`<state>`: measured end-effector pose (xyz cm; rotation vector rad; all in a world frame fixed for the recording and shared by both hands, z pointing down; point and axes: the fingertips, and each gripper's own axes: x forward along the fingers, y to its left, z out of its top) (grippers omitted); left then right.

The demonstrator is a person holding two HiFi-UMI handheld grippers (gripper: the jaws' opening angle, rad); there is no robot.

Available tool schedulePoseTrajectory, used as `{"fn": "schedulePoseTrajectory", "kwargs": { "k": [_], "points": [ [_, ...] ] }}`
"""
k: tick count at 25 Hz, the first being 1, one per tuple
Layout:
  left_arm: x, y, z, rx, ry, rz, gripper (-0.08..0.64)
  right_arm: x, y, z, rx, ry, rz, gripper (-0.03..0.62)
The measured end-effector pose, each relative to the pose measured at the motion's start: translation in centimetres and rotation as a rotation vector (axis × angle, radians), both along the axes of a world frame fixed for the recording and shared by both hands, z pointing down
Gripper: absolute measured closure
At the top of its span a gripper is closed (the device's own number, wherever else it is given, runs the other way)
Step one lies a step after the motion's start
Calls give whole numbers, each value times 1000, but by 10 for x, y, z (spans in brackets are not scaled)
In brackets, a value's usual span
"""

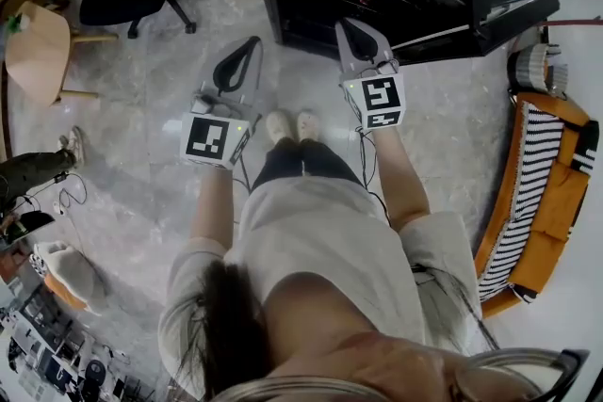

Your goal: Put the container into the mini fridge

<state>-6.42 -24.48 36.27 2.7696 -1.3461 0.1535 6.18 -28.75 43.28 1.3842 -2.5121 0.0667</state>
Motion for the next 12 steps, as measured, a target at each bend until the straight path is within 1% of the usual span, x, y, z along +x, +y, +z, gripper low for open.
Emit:
{"fn": "schedulePoseTrajectory", "kwargs": {
  "k": [6,12],
  "points": [
    [9,7,-17,22,5,22,560,5,27,-36,54,-19,13,595],
    [14,12,-37,49,22,28,560,11,45,-69,96,-61,26,595]
  ]
}}
